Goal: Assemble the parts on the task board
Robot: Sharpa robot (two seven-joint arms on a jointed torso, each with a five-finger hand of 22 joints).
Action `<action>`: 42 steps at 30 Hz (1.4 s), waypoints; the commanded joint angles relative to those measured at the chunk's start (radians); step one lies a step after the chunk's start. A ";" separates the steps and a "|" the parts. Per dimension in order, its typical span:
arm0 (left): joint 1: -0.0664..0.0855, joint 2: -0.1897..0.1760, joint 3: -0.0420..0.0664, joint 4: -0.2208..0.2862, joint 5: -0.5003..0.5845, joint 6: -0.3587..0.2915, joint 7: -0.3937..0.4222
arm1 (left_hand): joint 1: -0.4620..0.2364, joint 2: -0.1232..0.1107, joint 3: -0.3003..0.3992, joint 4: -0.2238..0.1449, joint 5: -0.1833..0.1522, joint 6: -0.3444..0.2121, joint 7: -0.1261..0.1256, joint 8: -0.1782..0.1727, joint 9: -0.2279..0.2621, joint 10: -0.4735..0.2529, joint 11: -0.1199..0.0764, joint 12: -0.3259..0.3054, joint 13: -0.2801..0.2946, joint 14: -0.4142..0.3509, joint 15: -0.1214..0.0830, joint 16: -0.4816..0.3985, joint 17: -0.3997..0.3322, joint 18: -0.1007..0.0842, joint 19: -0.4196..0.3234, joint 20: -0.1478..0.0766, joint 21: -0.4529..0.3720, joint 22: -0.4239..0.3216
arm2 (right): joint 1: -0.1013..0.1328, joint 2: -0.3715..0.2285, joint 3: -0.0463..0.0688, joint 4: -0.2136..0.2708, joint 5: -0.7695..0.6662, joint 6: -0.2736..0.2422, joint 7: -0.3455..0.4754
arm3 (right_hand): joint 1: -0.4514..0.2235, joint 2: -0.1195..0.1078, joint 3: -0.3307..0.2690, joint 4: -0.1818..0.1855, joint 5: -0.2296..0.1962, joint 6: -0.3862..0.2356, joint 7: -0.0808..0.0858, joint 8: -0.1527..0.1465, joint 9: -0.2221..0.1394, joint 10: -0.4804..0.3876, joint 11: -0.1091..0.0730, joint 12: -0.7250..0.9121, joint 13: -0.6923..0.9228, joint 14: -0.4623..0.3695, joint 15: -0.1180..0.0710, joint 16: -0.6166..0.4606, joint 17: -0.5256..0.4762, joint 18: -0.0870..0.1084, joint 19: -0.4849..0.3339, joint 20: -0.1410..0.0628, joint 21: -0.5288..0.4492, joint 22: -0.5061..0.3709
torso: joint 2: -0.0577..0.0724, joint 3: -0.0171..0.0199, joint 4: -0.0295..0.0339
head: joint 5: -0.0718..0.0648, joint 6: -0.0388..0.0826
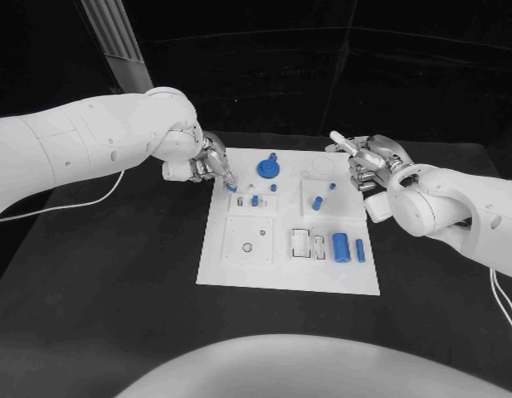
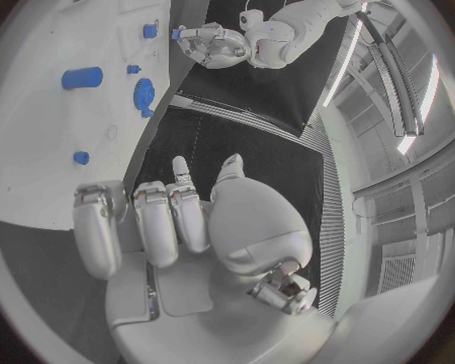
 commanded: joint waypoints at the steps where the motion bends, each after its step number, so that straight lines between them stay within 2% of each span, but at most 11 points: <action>1: 0.002 -0.006 0.000 0.012 0.004 -0.026 -0.045 | -0.011 -0.002 0.009 -0.011 0.000 0.034 -0.025 -0.005 0.002 0.106 0.001 0.002 0.263 0.104 -0.002 0.003 0.263 -0.007 0.105 -0.004 0.004 0.263 | 0.002 0.000 0.001 0.002 -0.002 -0.003 0.003 | 0.007 0.000 0.005 -0.002 0.004 -0.001 0.044 0.005 -0.002 0.104 -0.003 0.003 0.263 0.108 -0.004 0.002 0.263 -0.007 0.104 -0.005 0.003 0.263 | 0.000 0.0001 -0.0001 | 0.001 0.000; 12: 0.010 -0.020 0.000 0.041 0.004 -0.040 -0.057 | -0.016 -0.003 0.006 -0.019 -0.002 0.050 -0.028 -0.003 0.004 0.106 -0.002 0.002 0.263 0.104 -0.003 0.003 0.263 -0.007 0.105 -0.004 0.004 0.263 | 0.002 0.002 0.001 -0.001 -0.002 -0.003 0.001 | 0.008 0.000 0.006 -0.002 0.004 0.000 0.044 0.005 -0.002 0.104 -0.003 0.003 0.263 0.108 -0.004 0.002 0.263 -0.007 0.104 -0.005 0.003 0.263 | 0.000 -0.0005 0.0001 | 0.001 0.000; 19: 0.012 -0.020 0.000 0.052 0.004 -0.039 -0.062 | -0.010 -0.012 -0.004 -0.037 -0.004 0.062 -0.032 -0.004 0.005 0.106 -0.005 0.002 0.263 0.104 -0.006 0.003 0.263 -0.007 0.105 -0.004 0.004 0.263 | 0.002 0.003 0.001 -0.001 -0.002 -0.002 0.001 | 0.008 0.001 0.006 -0.002 0.004 0.001 0.044 0.006 -0.002 0.104 -0.003 0.003 0.263 0.108 -0.004 0.002 0.263 -0.007 0.104 -0.005 0.003 0.263 | 0.000 -0.0003 -0.0005 | 0.003 -0.001; 24: 0.013 -0.017 0.000 0.058 0.004 -0.039 -0.064 | -0.011 0.001 -0.006 -0.036 -0.003 0.094 -0.031 -0.005 0.004 0.106 -0.004 0.002 0.263 0.104 -0.006 0.003 0.263 -0.007 0.105 -0.005 0.004 0.263 | 0.002 0.003 0.001 -0.001 -0.002 -0.002 0.001 | 0.008 0.001 0.006 -0.002 0.004 0.001 0.044 0.006 -0.002 0.104 -0.003 0.003 0.263 0.108 -0.004 0.002 0.263 -0.007 0.104 -0.005 0.003 0.263 | 0.000 0.0002 -0.0008 | 0.003 -0.001; 31: 0.013 -0.011 0.000 0.057 0.005 -0.029 -0.067 | -0.012 -0.006 -0.012 -0.041 -0.004 0.100 -0.031 -0.010 0.003 0.106 -0.004 0.002 0.263 0.104 -0.006 0.003 0.263 -0.007 0.105 -0.006 0.004 0.263 | 0.002 0.003 0.001 0.000 -0.002 -0.003 0.001 | 0.008 0.001 0.006 -0.002 0.004 0.001 0.044 0.006 -0.002 0.104 -0.003 0.003 0.263 0.108 -0.004 0.002 0.263 -0.007 0.104 -0.005 0.003 0.263 | 0.000 0.0000 -0.0023 | 0.004 -0.001; 42: 0.012 0.002 0.000 0.053 0.005 -0.025 -0.080 | -0.019 -0.005 -0.024 -0.036 -0.010 0.109 -0.033 -0.018 0.002 0.106 -0.005 0.002 0.263 0.104 -0.007 0.003 0.263 -0.007 0.105 -0.007 0.004 0.263 | 0.002 0.002 0.001 0.000 -0.002 -0.004 0.002 | 0.008 0.001 0.006 -0.002 0.004 0.001 0.044 0.006 -0.002 0.104 -0.003 0.003 0.263 0.108 -0.004 0.002 0.263 -0.007 0.104 -0.005 0.003 0.263 | 0.000 0.0001 -0.0001 | 0.005 -0.001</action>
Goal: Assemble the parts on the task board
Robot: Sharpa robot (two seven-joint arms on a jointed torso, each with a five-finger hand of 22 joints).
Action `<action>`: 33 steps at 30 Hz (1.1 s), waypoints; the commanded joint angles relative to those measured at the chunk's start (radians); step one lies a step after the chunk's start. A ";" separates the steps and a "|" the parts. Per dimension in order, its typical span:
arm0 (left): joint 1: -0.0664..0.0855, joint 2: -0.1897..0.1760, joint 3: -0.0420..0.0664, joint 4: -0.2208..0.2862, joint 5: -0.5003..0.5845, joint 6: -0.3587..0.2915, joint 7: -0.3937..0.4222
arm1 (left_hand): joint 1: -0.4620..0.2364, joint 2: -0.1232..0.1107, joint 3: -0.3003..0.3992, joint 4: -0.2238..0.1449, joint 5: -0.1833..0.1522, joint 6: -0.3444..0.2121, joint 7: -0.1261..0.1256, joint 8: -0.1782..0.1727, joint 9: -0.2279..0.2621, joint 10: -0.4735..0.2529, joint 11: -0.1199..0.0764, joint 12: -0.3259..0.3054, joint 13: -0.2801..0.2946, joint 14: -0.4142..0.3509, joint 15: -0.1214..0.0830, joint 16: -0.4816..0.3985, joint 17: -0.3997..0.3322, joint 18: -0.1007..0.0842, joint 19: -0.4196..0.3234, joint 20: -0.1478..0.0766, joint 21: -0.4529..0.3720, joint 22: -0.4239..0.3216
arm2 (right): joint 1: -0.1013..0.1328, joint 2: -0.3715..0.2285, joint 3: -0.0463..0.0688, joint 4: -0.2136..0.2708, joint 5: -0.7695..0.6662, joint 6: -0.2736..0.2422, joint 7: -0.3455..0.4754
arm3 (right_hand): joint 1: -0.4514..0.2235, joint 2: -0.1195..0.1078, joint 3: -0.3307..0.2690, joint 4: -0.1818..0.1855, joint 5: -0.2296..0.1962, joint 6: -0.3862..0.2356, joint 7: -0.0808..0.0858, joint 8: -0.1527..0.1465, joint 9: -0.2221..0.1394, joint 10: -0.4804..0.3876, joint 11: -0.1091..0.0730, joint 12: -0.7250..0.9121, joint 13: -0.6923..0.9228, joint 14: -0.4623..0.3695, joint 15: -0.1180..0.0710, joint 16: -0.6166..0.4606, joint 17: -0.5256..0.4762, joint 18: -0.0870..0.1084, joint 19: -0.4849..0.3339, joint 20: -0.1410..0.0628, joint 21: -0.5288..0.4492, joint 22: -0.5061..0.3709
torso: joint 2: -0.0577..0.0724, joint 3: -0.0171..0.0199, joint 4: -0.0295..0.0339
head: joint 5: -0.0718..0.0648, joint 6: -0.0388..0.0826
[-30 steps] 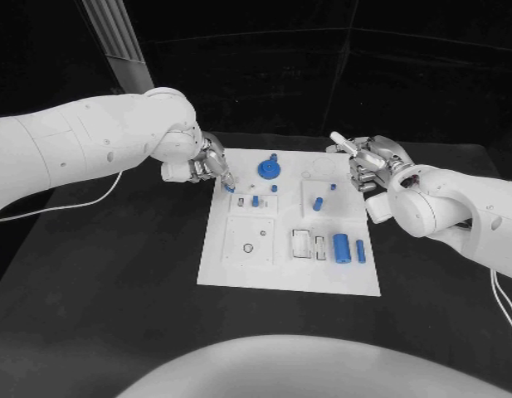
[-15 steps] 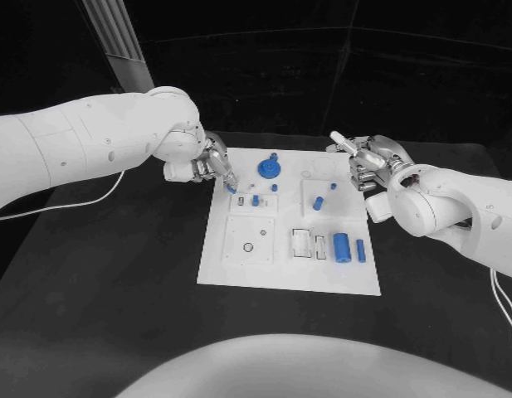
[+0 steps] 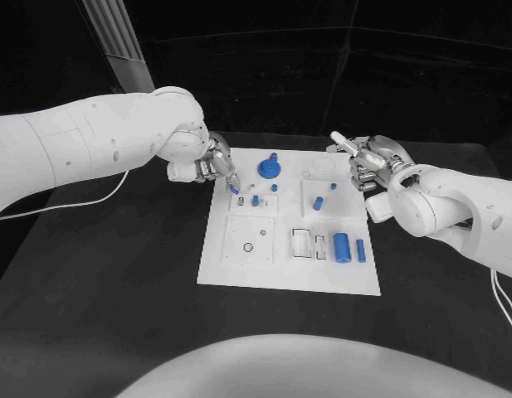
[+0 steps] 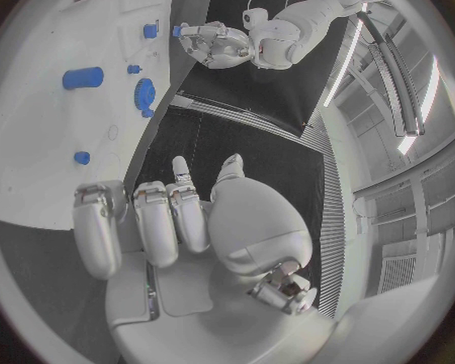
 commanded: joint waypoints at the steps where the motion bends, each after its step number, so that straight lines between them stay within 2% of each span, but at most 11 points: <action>1: 0.001 0.005 0.000 -0.001 0.003 0.011 -0.024 | -0.007 0.008 -0.008 0.001 -0.007 0.055 -0.049 -0.007 -0.002 0.106 -0.005 0.002 0.263 0.104 -0.007 0.003 0.263 -0.007 0.105 -0.007 0.004 0.263 | 0.002 0.001 0.001 0.002 -0.002 -0.004 0.005 | 0.008 0.001 0.006 -0.002 0.004 0.001 0.044 0.006 -0.001 0.104 -0.003 0.003 0.263 0.108 -0.004 0.002 0.263 -0.007 0.104 -0.005 0.003 0.263 | 0.000 0.0001 0.0011 | 0.001 0.000; 8: 0.000 0.016 0.000 -0.006 0.003 0.027 -0.044 | -0.014 0.011 -0.028 0.008 -0.033 0.067 -0.052 -0.021 -0.004 0.106 -0.008 0.002 0.263 0.104 -0.009 0.003 0.263 -0.007 0.105 -0.008 0.004 0.263 | 0.002 0.000 0.001 0.003 -0.002 -0.004 0.006 | 0.008 0.001 0.006 -0.002 0.004 0.001 0.044 0.006 -0.001 0.104 -0.003 0.003 0.263 0.108 -0.004 0.002 0.263 -0.007 0.104 -0.005 0.003 0.263 | 0.001 -0.0005 0.0011 | 0.001 0.000; 16: -0.003 0.019 0.000 -0.009 0.001 0.019 -0.059 | -0.008 0.016 -0.037 0.007 -0.047 0.072 -0.055 -0.029 -0.004 0.106 -0.011 0.002 0.263 0.104 -0.011 0.003 0.263 -0.007 0.105 -0.009 0.004 0.263 | 0.002 -0.001 0.001 0.004 -0.002 -0.004 0.006 | 0.008 0.001 0.006 -0.002 0.004 0.001 0.044 0.006 -0.001 0.104 -0.003 0.003 0.263 0.108 -0.004 0.002 0.263 -0.007 0.104 -0.005 0.003 0.263 | 0.001 0.0001 0.0010 | 0.007 0.000; 33: -0.012 0.027 0.000 -0.012 0.000 0.002 -0.050 | -0.002 0.025 -0.037 0.007 -0.045 0.074 -0.055 -0.034 -0.005 0.106 -0.011 0.002 0.263 0.104 -0.011 0.003 0.263 -0.007 0.105 -0.009 0.004 0.263 | 0.002 -0.001 0.001 0.004 -0.002 -0.005 0.007 | 0.008 0.001 0.006 -0.002 0.004 0.001 0.044 0.006 -0.001 0.104 -0.003 0.003 0.263 0.108 -0.004 0.002 0.263 -0.007 0.104 -0.005 0.003 0.263 | 0.000 -0.0003 0.0009 | 0.006 0.000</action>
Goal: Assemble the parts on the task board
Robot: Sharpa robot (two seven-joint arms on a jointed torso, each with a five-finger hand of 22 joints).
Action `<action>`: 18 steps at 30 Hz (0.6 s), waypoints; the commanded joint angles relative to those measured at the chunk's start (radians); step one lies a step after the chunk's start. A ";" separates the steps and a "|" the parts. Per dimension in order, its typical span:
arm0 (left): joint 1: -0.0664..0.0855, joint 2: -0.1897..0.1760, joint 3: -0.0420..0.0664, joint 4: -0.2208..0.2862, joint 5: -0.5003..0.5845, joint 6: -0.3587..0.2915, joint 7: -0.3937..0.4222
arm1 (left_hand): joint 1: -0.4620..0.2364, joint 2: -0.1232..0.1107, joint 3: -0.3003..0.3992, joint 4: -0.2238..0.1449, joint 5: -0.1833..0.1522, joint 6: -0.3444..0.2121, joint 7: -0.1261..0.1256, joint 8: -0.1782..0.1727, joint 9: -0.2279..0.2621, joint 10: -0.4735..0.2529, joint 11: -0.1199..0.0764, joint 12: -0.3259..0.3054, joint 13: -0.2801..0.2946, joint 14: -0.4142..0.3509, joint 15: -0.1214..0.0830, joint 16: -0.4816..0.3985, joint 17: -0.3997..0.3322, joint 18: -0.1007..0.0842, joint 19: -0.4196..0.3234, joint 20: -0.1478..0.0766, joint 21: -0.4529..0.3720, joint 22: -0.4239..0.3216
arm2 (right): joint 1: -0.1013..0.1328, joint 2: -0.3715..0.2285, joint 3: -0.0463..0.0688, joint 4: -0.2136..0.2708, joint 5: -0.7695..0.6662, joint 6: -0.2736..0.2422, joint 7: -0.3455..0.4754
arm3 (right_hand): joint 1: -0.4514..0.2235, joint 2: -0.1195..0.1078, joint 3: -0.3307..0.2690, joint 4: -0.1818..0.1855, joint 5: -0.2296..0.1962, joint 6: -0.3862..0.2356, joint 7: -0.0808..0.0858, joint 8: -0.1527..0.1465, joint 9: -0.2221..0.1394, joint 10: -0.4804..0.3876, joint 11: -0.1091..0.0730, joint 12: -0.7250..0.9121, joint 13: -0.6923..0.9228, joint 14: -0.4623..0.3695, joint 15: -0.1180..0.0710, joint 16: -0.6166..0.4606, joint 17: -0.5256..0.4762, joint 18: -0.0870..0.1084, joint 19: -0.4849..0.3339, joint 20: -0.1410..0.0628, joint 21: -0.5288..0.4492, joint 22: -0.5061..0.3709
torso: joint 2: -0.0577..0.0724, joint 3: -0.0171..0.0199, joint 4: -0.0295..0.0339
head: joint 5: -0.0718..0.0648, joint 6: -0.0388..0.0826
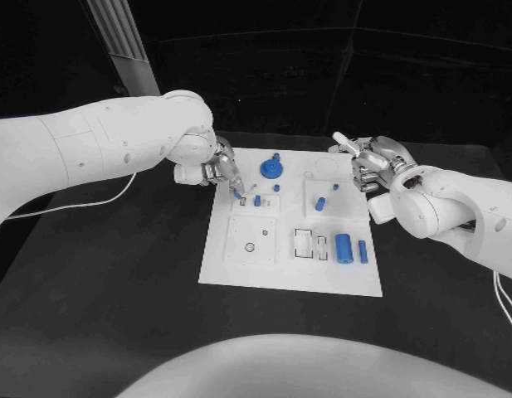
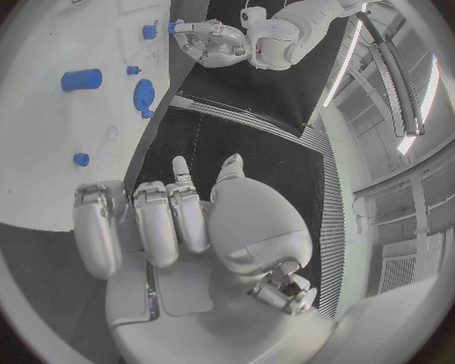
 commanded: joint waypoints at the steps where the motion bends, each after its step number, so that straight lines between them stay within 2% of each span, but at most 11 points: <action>1: -0.001 0.006 0.000 -0.003 0.000 -0.005 -0.004 | 0.001 0.012 -0.003 -0.001 -0.002 0.043 -0.039 -0.004 0.001 0.102 -0.007 0.002 0.263 0.105 -0.005 0.003 0.263 -0.006 0.105 -0.009 0.004 0.263 | 0.002 0.000 0.001 0.002 -0.002 -0.005 0.007 | 0.008 0.001 0.006 -0.002 0.004 0.001 0.044 0.006 -0.001 0.104 -0.003 0.003 0.263 0.107 -0.004 0.002 0.263 -0.007 0.104 -0.005 0.003 0.263 | 0.000 0.0004 -0.0004 | -0.001 0.000; 18: -0.008 0.023 0.000 -0.022 0.000 -0.002 -0.011 | 0.004 0.017 -0.002 -0.002 0.004 0.043 -0.038 -0.009 0.001 0.102 -0.007 0.002 0.263 0.105 -0.005 0.003 0.263 -0.006 0.105 -0.010 0.004 0.263 | 0.002 0.000 0.001 0.003 -0.002 -0.005 0.008 | 0.008 0.001 0.006 -0.002 0.004 0.001 0.044 0.006 -0.001 0.104 -0.003 0.003 0.263 0.107 -0.004 0.002 0.263 -0.007 0.104 -0.005 0.003 0.263 | 0.000 0.0000 -0.0011 | -0.005 0.000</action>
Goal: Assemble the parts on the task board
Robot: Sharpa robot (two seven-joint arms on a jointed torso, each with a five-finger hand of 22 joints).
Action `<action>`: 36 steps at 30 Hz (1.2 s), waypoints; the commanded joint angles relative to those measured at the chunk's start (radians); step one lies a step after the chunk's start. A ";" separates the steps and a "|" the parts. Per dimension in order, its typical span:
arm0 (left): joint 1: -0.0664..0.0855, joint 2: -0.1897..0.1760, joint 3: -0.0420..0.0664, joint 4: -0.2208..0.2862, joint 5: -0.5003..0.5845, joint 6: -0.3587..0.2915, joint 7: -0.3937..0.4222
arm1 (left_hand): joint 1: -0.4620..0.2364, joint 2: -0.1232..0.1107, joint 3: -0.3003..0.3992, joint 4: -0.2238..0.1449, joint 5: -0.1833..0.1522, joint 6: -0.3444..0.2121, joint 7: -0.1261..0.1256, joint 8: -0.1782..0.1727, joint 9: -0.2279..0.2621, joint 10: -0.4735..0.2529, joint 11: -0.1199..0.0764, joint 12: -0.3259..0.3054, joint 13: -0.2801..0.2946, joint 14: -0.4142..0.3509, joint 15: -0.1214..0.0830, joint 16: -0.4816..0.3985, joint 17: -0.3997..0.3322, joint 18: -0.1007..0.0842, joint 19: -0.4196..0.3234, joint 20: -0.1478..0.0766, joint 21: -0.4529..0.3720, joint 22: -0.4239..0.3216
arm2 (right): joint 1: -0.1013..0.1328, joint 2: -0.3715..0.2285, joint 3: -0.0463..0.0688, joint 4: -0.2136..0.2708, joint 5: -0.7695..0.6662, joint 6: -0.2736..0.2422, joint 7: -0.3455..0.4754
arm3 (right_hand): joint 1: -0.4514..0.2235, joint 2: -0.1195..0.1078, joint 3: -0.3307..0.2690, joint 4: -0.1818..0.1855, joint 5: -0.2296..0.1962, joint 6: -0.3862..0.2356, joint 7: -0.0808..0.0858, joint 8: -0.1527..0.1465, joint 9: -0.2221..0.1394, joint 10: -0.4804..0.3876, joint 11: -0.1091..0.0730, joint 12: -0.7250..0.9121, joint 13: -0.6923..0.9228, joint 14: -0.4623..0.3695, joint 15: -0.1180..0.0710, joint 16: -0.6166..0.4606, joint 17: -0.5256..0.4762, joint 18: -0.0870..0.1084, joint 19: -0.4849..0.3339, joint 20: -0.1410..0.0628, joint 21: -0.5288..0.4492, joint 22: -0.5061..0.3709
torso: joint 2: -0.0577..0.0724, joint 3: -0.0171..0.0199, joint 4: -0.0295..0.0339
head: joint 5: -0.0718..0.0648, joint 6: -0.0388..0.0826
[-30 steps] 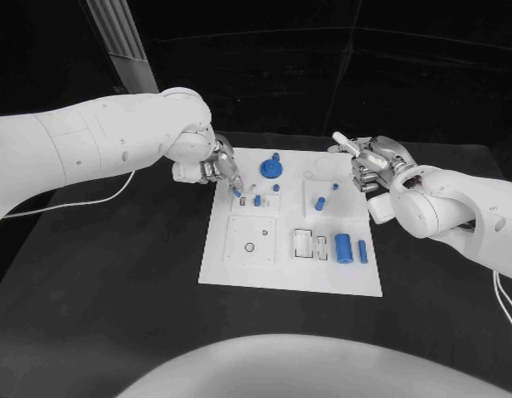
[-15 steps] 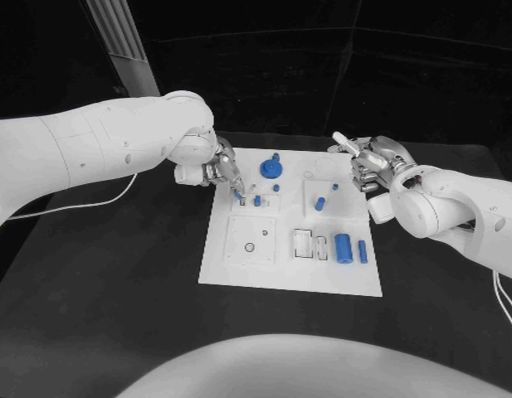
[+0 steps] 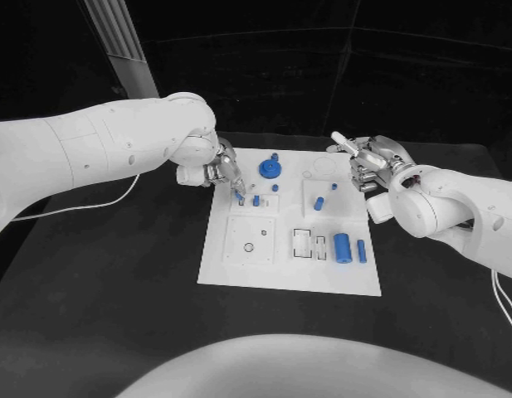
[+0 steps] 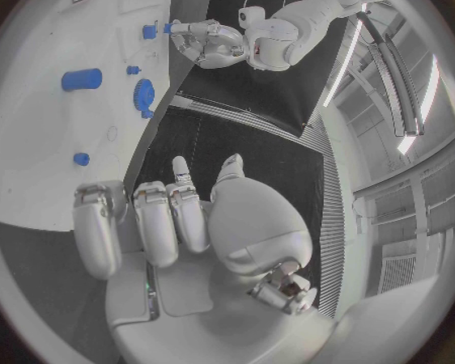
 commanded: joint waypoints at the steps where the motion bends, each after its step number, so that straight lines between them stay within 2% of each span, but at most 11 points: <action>1: 0.000 0.002 0.000 -0.003 0.000 0.001 -0.011 | 0.000 0.012 0.000 -0.004 0.007 0.042 -0.038 -0.004 0.001 0.102 -0.007 0.002 0.263 0.105 -0.005 0.003 0.263 -0.007 0.105 -0.010 0.004 0.263 | 0.002 -0.001 0.001 0.003 -0.002 -0.005 0.008 | 0.008 0.001 0.006 -0.002 0.004 0.001 0.044 0.006 -0.001 0.104 -0.003 0.003 0.263 0.108 -0.004 0.002 0.263 -0.007 0.104 -0.005 0.003 0.263 | 0.000 -0.0003 -0.0004 | -0.001 0.000; 9: -0.007 0.011 0.000 -0.016 -0.008 0.013 -0.004 | 0.001 0.014 0.001 -0.004 0.008 0.042 -0.037 -0.006 0.001 0.102 -0.007 0.002 0.263 0.105 -0.005 0.003 0.263 -0.007 0.105 -0.010 0.004 0.263 | 0.002 -0.001 0.001 0.003 -0.002 -0.005 0.008 | 0.008 0.001 0.006 -0.002 0.004 0.001 0.044 0.006 -0.001 0.104 -0.003 0.003 0.263 0.108 -0.004 0.002 0.263 -0.007 0.104 -0.005 0.003 0.263 | 0.001 -0.0008 0.0011 | -0.005 0.000; 36: -0.018 0.028 0.000 -0.044 -0.050 0.024 0.020 | 0.001 0.016 0.001 -0.004 0.008 0.041 -0.036 -0.008 0.001 0.102 -0.006 0.002 0.263 0.105 -0.005 0.003 0.263 -0.007 0.105 -0.010 0.004 0.263 | 0.002 0.001 0.001 0.003 -0.002 -0.004 0.007 | 0.012 0.002 0.008 -0.001 0.005 0.002 0.044 0.008 -0.002 0.104 -0.003 0.003 0.263 0.108 -0.004 0.002 0.263 -0.007 0.104 -0.005 0.003 0.263 | 0.000 0.0001 -0.0003 | -0.007 0.000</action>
